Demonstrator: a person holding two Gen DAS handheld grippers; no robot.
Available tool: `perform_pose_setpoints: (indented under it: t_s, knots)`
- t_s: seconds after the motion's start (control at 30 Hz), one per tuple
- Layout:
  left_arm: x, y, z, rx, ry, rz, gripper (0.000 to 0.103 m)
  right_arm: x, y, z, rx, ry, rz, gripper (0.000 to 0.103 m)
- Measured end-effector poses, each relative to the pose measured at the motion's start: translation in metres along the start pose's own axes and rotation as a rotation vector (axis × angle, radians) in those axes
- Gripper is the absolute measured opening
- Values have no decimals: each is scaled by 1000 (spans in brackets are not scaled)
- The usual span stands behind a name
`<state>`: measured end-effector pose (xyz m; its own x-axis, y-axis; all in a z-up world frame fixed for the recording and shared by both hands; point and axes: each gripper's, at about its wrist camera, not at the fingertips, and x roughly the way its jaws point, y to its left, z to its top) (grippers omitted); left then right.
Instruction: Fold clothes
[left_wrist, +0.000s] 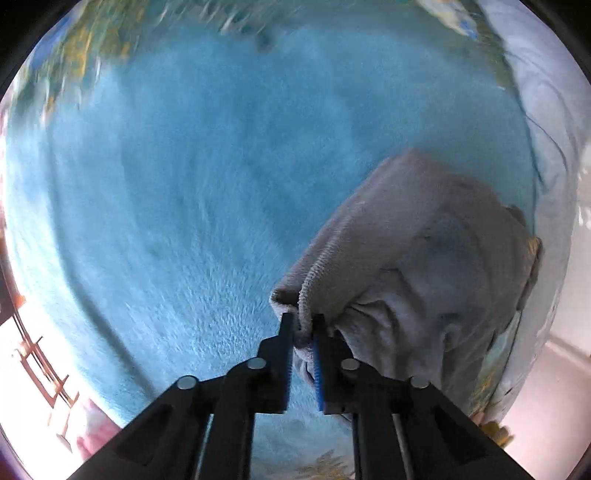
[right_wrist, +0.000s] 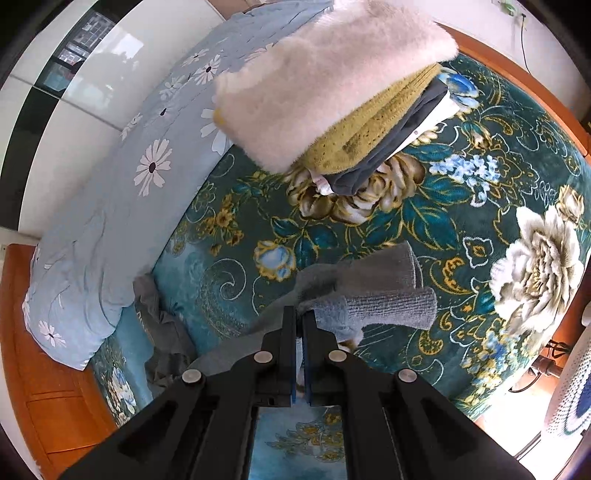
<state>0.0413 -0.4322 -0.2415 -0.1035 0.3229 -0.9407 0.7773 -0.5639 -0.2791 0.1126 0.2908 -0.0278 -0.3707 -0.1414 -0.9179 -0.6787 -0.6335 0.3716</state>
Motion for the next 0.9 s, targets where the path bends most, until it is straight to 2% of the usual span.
perform_pose_setpoints:
  t_s: [0.07, 0.17, 0.23, 0.33, 0.4, 0.5, 0.63, 0.7, 0.8, 0.9]
  knots:
    - [-27, -18, 8, 106, -68, 17, 8, 0, 2, -2, 2, 4, 9, 2]
    - [-84, -45, 26, 252, -201, 3, 8, -1, 10, -5, -7, 2, 37, 2]
    - [-117, -46, 38, 286, -262, -25, 8, -3, 16, -9, -18, -4, 62, 2]
    - [-152, -33, 53, 298, -307, -31, 8, 0, 21, -20, -19, -11, 70, 2]
    - [-142, -14, 52, 302, -280, 40, 8, 7, 16, -28, -14, 0, 35, 2]
    - [-116, 19, 56, 262, -165, 140, 8, 23, -1, -44, 30, 36, -34, 2]
    - [-96, 37, 62, 206, -77, 130, 8, 36, -18, -56, 98, 58, -91, 3]
    - [-92, 30, 70, 236, -47, 141, 10, 41, -26, -62, 131, 68, -119, 5]
    - [-93, 17, 84, 267, -21, 160, 12, 43, -29, -63, 155, 50, -177, 5]
    - [-99, 8, 99, 265, -27, 162, 13, 45, -17, -56, 154, 29, -218, 12]
